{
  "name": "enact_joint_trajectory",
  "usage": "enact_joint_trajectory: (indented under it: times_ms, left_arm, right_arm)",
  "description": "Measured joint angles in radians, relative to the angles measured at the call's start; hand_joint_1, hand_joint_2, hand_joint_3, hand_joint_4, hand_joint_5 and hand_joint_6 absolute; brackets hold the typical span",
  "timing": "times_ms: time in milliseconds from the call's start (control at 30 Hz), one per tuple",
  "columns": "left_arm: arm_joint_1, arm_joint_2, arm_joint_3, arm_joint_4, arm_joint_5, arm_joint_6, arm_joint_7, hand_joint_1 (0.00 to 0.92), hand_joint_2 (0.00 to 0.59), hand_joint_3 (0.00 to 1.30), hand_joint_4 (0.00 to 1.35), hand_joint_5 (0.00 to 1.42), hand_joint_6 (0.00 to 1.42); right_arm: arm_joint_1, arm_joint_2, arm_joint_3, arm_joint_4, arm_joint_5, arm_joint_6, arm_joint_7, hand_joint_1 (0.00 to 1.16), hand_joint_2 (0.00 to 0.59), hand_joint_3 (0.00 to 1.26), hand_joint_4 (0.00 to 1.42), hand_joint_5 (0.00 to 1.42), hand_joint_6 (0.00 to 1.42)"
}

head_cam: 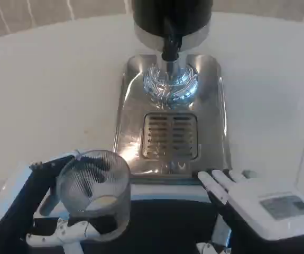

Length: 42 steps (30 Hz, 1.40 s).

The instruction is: Grasp the cup under the faucet to collect the drink, then remove the cup.

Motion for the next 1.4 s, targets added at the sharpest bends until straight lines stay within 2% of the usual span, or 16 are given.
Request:
enact_joint_trajectory:
  times_ms: [500,867,1233,1400]
  left_arm:
    - [0.024,-0.018,0.009,-0.027,0.000,0.000,0.000,0.536,0.076,1.02,1.25,1.40,1.42]
    - [0.018,-0.066,0.008,-0.029,0.003,0.043,0.000,0.534,0.075,1.02,1.25,1.40,1.42]
    - [-0.150,-0.105,-0.004,0.096,0.044,0.063,0.029,0.541,0.066,1.02,1.25,1.40,1.42]
    - [-0.239,-0.119,-0.017,0.194,0.086,0.063,0.075,0.542,0.064,1.02,1.24,1.40,1.42]
  right_arm:
    - [0.019,0.010,0.000,-0.020,0.000,0.000,0.001,0.25,0.502,0.00,0.00,0.00,0.00]
    - [0.034,0.031,-0.012,-0.035,-0.008,-0.004,0.000,0.24,0.508,0.00,0.00,0.00,0.00]
    - [0.030,0.047,-0.042,-0.037,-0.028,-0.003,0.018,0.22,0.514,0.00,0.00,0.00,0.00]
    - [0.033,0.067,-0.045,-0.043,-0.045,-0.004,0.037,0.21,0.515,0.00,0.00,0.00,0.00]
